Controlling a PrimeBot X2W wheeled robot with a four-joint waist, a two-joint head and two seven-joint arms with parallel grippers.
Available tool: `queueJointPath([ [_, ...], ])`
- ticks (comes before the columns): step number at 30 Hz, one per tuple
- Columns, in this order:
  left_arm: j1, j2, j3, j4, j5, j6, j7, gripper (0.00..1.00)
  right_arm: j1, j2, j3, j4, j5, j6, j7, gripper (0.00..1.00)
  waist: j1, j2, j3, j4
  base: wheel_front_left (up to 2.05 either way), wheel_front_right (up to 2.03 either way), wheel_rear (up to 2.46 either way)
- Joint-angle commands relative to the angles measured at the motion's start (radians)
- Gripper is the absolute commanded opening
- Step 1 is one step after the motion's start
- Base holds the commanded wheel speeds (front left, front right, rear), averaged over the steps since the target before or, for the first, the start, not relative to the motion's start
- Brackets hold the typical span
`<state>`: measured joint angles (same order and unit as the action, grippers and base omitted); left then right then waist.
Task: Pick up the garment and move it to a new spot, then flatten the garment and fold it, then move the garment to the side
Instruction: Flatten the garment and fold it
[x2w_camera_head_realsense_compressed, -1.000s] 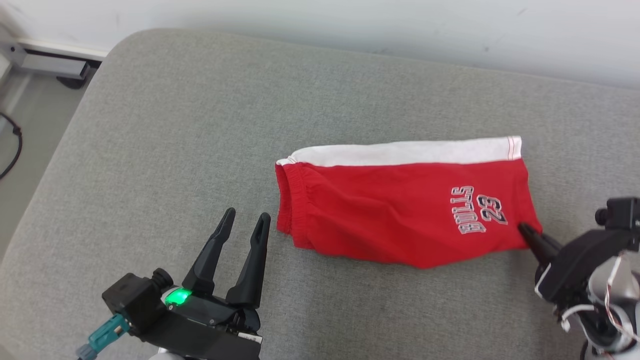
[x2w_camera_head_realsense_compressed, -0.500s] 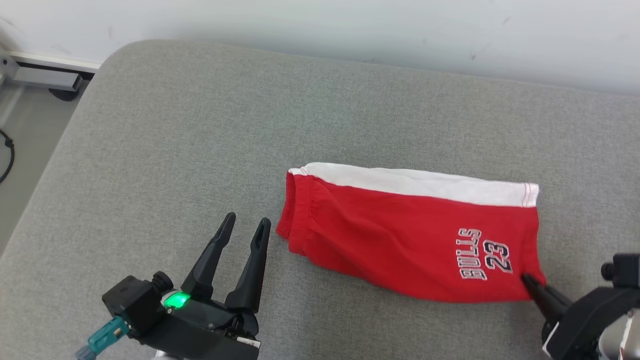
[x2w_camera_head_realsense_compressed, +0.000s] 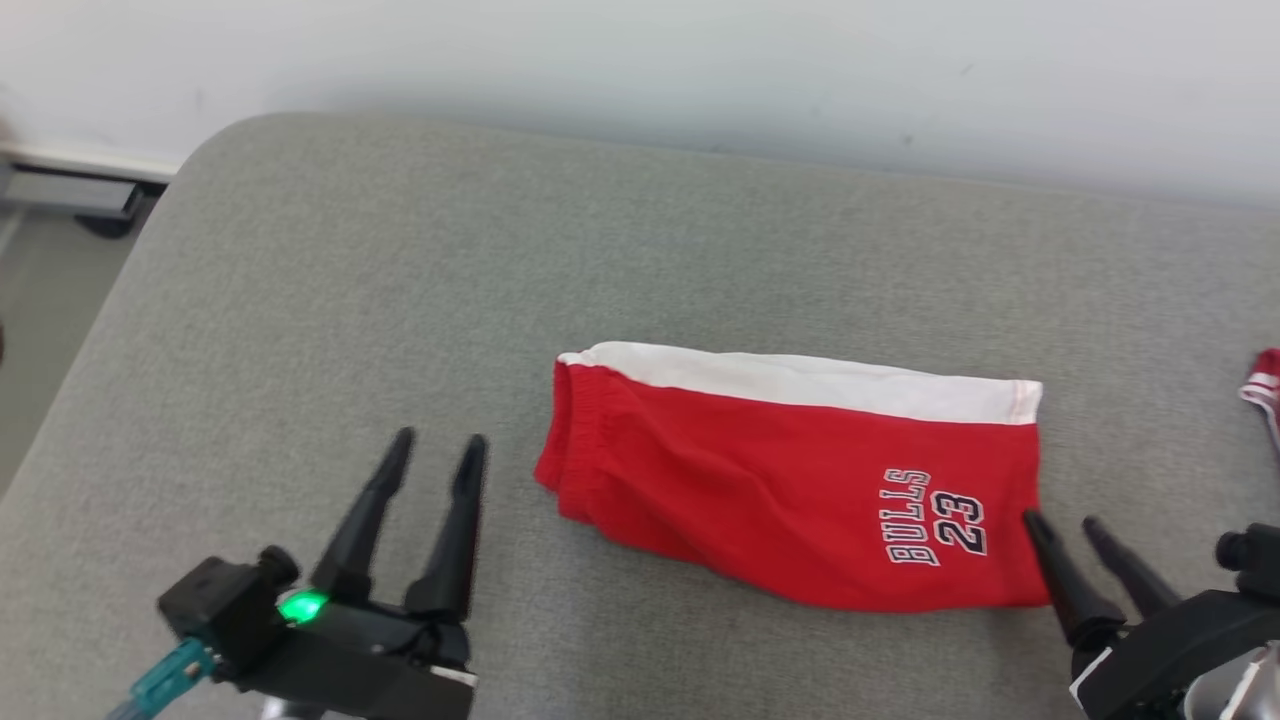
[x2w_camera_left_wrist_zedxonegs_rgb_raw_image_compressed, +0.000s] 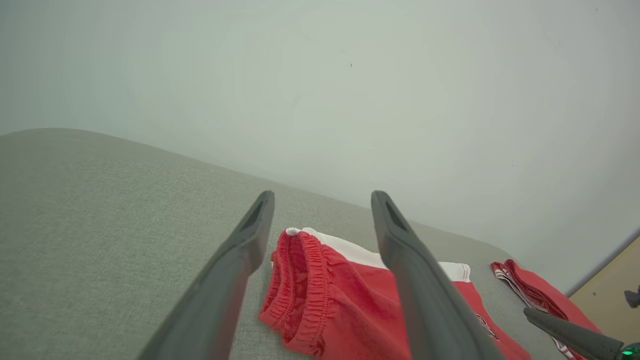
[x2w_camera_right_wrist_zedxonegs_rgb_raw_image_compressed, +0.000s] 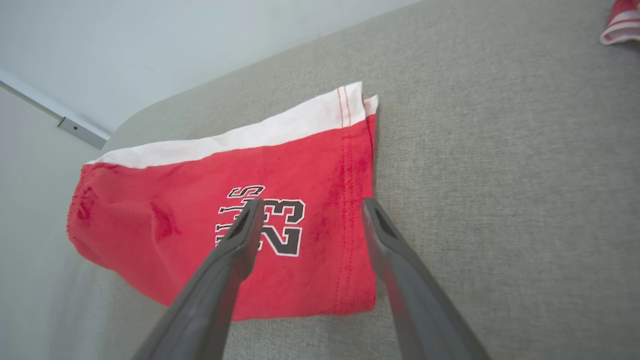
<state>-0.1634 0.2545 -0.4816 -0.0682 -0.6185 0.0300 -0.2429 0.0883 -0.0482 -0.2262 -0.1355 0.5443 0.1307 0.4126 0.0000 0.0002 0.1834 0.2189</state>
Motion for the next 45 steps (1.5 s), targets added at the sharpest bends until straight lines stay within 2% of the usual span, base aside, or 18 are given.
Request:
queueJointPath([
  [1,0.022,0.011,0.009,-0.003,0.01,0.01,0.0,1.0,-0.003,-0.004,-0.002,-0.006,-0.01,0.0,-0.028,1.0,0.0,-0.0002,-0.016,-0.021,0.0,0.0,0.0],
  [7,0.053,0.038,0.064,-0.023,-0.002,0.057,0.002,1.0,0.012,-0.004,0.029,0.006,0.027,0.0,-0.208,1.0,0.0,-0.0002,-0.06,-0.068,0.0,0.0,0.0],
  [12,0.075,0.057,0.082,-0.042,-0.004,0.073,0.004,1.0,0.029,-0.004,0.093,-0.011,-0.022,0.0,-0.317,1.0,0.0,-0.0002,-0.082,-0.098,0.0,0.0,0.0],
  [14,0.074,0.061,0.082,-0.043,0.002,0.079,0.008,1.0,0.036,-0.005,0.088,-0.002,-0.035,0.0,-0.358,1.0,0.0,-0.0002,-0.088,-0.107,0.0,0.0,0.0],
  [19,0.075,0.058,0.097,-0.021,-0.002,0.104,0.012,1.0,0.018,-0.003,0.099,0.012,-0.112,0.0,-0.437,1.0,0.0,-0.0002,-0.097,-0.134,0.0,0.0,0.0],
  [25,0.081,0.071,0.109,-0.001,-0.001,0.128,0.025,1.0,-0.015,-0.004,0.116,0.049,-0.144,0.0,-0.482,1.0,0.0,-0.0002,-0.104,-0.165,0.0,0.0,0.0],
  [27,0.08,0.068,0.126,0.013,-0.017,0.134,0.021,1.0,-0.033,-0.004,0.127,0.063,-0.214,0.0,-0.492,1.0,0.0,-0.0002,-0.106,-0.174,0.0,0.0,0.0],
  [37,0.075,0.04,0.165,0.114,-0.037,0.091,-0.013,1.0,-0.076,-0.004,0.157,0.151,-0.297,0.0,-0.524,1.0,0.0,-0.0002,-0.119,-0.19,0.0,0.0,0.0],
  [45,0.067,0.039,0.164,0.13,-0.014,0.066,-0.019,1.0,-0.088,-0.004,0.147,0.167,-0.27,0.0,-0.527,1.0,0.0,-0.0002,-0.109,-0.188,0.0,0.0,0.0],
])
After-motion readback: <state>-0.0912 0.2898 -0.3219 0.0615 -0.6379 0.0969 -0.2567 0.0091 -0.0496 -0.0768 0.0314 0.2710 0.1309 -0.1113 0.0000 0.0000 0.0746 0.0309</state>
